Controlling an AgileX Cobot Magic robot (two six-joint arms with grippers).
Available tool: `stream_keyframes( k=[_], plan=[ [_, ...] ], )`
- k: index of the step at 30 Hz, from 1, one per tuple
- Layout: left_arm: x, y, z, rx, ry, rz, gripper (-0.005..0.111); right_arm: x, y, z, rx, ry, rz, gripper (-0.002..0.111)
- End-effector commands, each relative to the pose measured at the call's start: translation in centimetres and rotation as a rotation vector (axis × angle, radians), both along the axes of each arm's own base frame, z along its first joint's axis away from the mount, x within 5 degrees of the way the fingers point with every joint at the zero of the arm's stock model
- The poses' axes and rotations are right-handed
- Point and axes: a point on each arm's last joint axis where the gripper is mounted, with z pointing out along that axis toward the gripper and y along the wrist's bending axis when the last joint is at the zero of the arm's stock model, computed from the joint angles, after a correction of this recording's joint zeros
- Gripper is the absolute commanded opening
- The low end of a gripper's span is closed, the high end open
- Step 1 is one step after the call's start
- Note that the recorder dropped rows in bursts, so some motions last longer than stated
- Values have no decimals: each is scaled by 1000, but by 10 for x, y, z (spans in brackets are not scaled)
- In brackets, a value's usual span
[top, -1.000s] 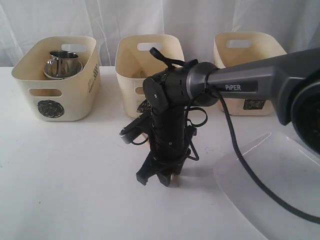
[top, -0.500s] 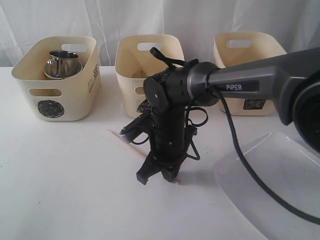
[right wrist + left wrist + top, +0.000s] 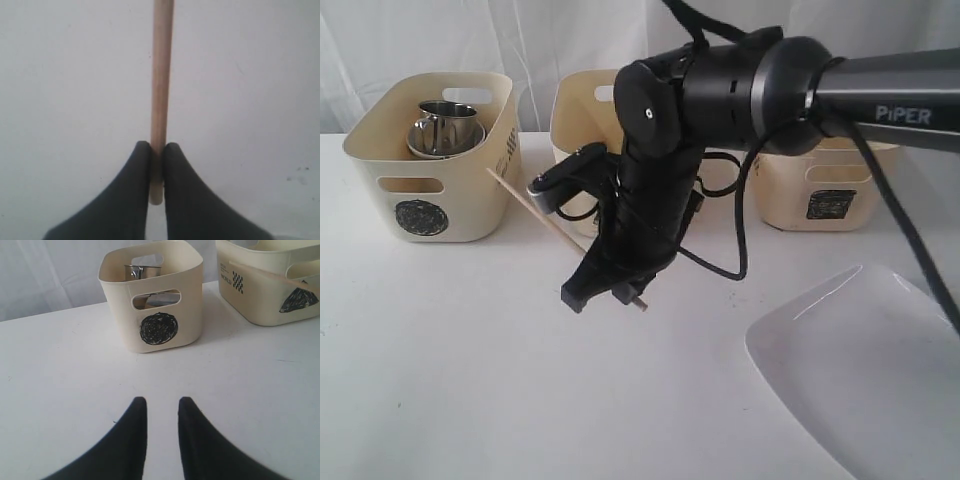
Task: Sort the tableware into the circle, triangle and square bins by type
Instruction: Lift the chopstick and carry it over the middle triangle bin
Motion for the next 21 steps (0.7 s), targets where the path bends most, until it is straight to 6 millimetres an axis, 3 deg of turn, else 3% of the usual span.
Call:
stream_keyframes(
  k=[1, 10, 16, 21],
  plan=[
    [0, 0, 0, -12, -3, 1, 28, -2, 0, 27, 81, -113, -7, 0],
    [0, 0, 0, -12, -3, 1, 28, 30, -5, 62, 304, -489, -86, 0],
    [0, 0, 0, -12, -3, 1, 28, 60, -20, 69, 415, -657, -191, 0],
    [0, 0, 0, -12, -3, 1, 28, 91, -32, 64, 431, -689, -260, 0]
  ],
)
